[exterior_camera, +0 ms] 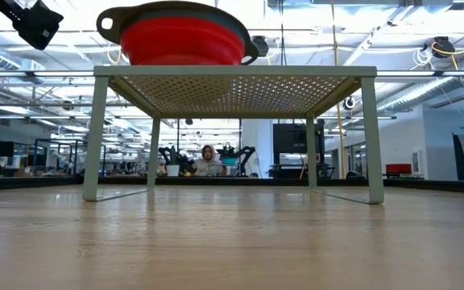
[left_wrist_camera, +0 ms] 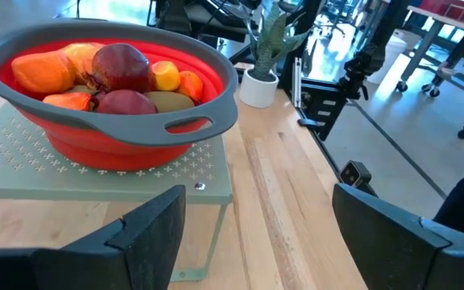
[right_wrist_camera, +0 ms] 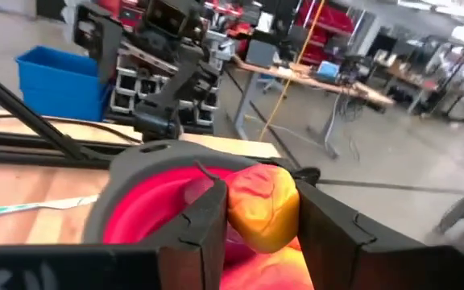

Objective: Pick & Place Fruit
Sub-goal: Put the peach fruit into the strainer

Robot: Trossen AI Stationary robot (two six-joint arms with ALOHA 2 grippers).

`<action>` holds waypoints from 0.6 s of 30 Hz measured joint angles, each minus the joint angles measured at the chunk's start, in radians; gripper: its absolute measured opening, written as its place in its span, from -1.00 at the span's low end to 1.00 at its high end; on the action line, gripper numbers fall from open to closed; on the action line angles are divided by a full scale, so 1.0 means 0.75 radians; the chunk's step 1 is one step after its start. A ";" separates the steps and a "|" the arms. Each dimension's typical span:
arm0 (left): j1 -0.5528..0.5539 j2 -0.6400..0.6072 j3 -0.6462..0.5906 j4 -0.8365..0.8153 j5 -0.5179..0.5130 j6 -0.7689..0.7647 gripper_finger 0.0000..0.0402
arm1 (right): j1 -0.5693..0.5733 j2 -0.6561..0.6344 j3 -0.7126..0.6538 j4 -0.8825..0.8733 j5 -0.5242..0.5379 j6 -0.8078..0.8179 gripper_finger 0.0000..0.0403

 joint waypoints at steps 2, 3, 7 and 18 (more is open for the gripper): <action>0.000 0.000 0.000 0.000 0.000 0.000 0.53 | -0.034 -0.003 0.001 -0.021 -0.087 0.044 -0.39; 0.000 0.000 0.000 0.000 0.000 0.000 0.53 | -0.049 -0.003 0.001 -0.033 -0.141 0.069 -0.39; 0.000 0.000 0.000 0.000 -0.001 -0.001 0.53 | -0.104 0.000 0.001 -0.097 -0.328 0.172 -0.39; 0.000 0.000 0.000 -0.001 -0.019 -0.004 0.53 | -0.159 0.000 0.001 -0.326 -0.420 0.344 -0.39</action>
